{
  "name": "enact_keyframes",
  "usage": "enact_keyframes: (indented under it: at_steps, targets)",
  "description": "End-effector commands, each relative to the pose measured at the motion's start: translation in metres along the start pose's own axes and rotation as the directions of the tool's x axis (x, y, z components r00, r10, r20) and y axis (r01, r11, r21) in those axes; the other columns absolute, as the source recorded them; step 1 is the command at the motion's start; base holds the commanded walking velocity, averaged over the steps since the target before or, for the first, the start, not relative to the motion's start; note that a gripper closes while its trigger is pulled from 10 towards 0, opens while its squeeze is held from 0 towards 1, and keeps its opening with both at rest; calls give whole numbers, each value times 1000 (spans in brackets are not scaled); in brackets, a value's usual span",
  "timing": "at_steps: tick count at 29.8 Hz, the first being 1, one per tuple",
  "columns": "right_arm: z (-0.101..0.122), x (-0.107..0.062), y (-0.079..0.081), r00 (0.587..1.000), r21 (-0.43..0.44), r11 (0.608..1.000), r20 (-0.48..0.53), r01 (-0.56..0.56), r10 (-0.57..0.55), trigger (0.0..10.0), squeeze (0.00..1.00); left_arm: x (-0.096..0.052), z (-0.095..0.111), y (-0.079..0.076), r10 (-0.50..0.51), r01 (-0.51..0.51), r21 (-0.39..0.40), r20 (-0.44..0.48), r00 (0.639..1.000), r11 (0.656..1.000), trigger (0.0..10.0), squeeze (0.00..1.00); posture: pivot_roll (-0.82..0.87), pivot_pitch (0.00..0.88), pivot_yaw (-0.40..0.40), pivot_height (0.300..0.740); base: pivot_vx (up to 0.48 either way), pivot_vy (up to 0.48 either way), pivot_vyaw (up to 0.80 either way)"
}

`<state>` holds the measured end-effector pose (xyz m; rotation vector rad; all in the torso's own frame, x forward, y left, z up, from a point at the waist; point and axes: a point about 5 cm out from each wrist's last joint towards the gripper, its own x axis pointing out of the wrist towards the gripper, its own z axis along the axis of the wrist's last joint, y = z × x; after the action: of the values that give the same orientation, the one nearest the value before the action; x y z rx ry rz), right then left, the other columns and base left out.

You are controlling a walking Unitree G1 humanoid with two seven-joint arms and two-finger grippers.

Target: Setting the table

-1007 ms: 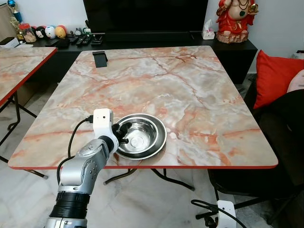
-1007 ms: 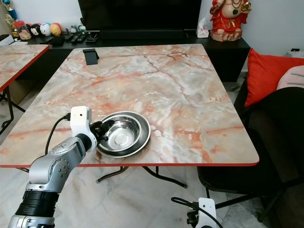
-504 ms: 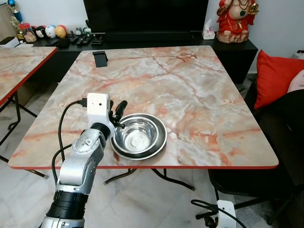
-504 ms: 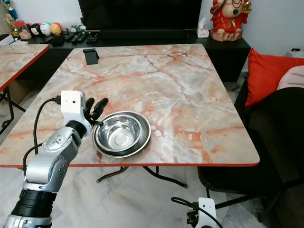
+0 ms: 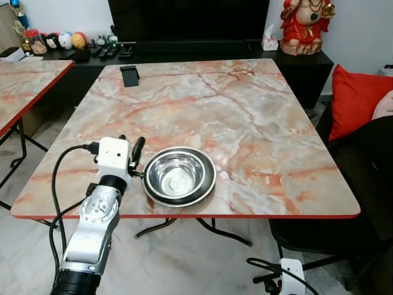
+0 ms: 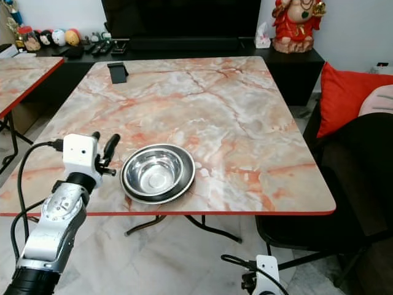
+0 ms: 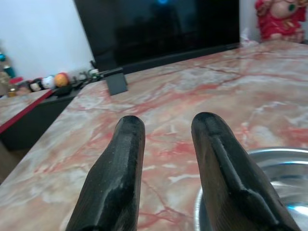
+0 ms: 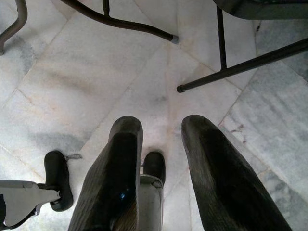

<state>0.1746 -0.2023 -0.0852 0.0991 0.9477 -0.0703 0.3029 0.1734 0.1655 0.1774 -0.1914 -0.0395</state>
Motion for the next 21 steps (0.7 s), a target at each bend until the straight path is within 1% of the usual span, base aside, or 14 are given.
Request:
enact_keyframes:
  at_steps: [1,21]
  targets:
    - [1,0,1,1000,-5,1000,2,-4,4,10000,0,-1,-1,2,24,-24,-13,11,1000,1000,10000,0,-56,0,39,740,0,0,0]
    - [-1,0,1,1000,-9,1000,-3,-7,7,10000,0,1,-1,-7,24,-22,-52,38,999,998,10000,0,-52,0,43,740,0,0,0]
